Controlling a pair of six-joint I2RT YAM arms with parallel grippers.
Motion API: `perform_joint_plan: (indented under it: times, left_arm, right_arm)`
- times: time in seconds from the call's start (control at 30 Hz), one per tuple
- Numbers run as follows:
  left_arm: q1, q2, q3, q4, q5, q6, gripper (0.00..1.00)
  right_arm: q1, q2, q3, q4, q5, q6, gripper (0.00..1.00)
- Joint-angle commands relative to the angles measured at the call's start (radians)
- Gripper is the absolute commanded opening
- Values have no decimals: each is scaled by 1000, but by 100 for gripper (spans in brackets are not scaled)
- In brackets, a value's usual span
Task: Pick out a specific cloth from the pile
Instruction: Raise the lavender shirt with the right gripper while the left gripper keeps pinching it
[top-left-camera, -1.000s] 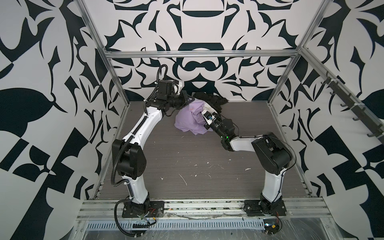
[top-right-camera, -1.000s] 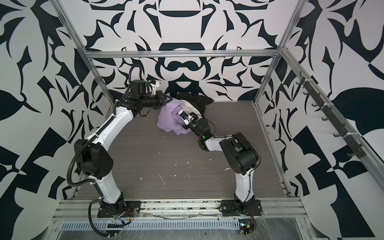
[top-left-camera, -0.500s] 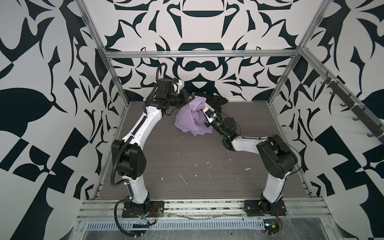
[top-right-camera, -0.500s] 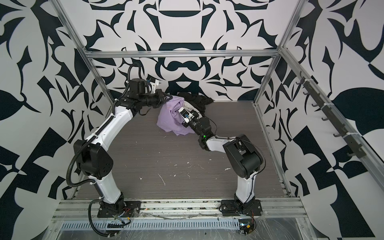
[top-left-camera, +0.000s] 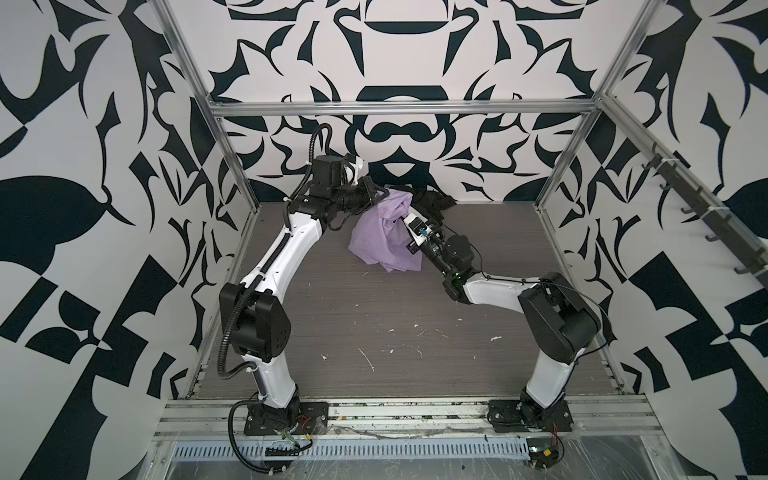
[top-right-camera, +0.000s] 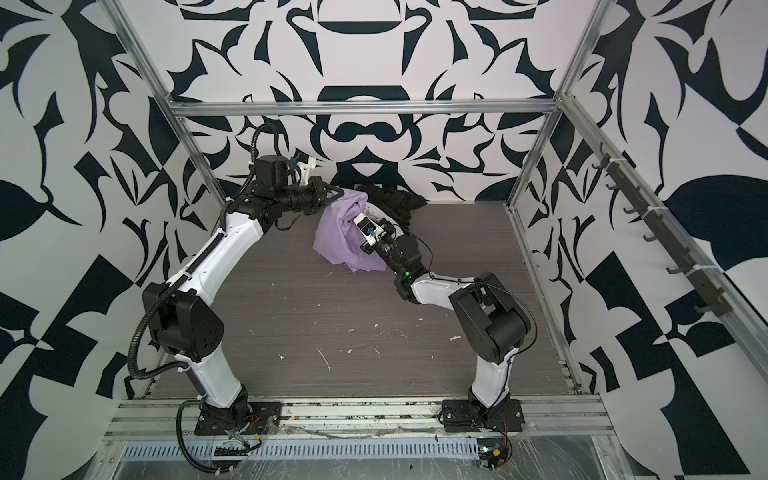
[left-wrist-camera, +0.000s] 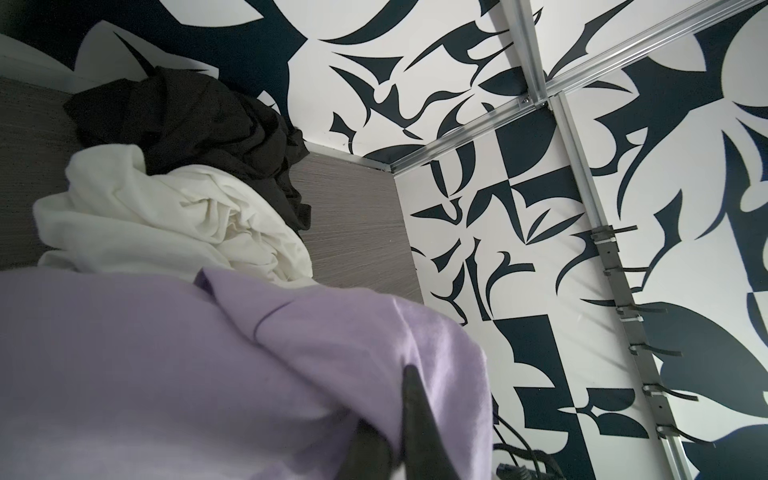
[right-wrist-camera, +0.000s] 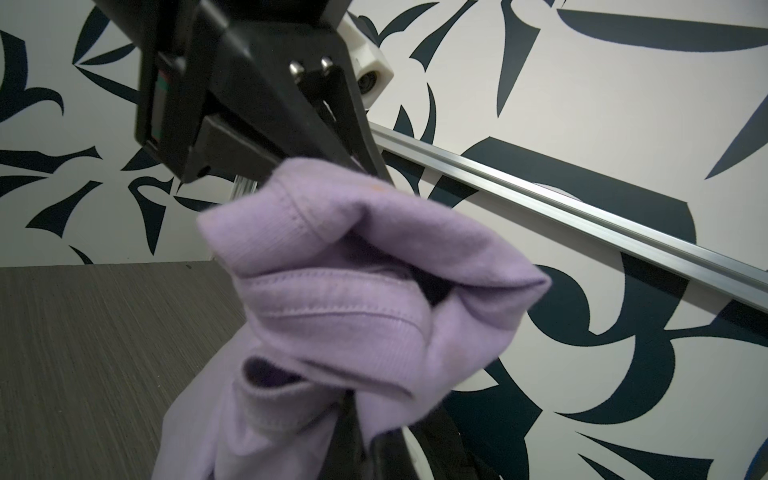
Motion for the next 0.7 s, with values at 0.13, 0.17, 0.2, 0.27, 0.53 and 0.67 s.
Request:
perform_joint_plan:
  times: [0.13,0.17,0.2,0.27,0.53,0.67]
  left_arm:
    - [-2,-58,31,8,-2,14,2]
    - [-1,-59,31,9,-3,15,2]
    - [-2,-59,31,8,-3,14,2]
    - [0,-60,30,8,-5,14,2]
    - [0,-79,-2,13,-4,8,2]
    - [0,-82,0,16,-3,7,2]
  right_arm:
    - [9,-100,9,56,6,8,0]
    - [9,-107,11,44,6,12,0]
    - [9,-112,13,36,6,17,0]
    - [9,-120,16,19,9,26,0]
    - [16,-148,-4,-8,14,34,0]
    - [21,-154,-1,-23,13,39,0]
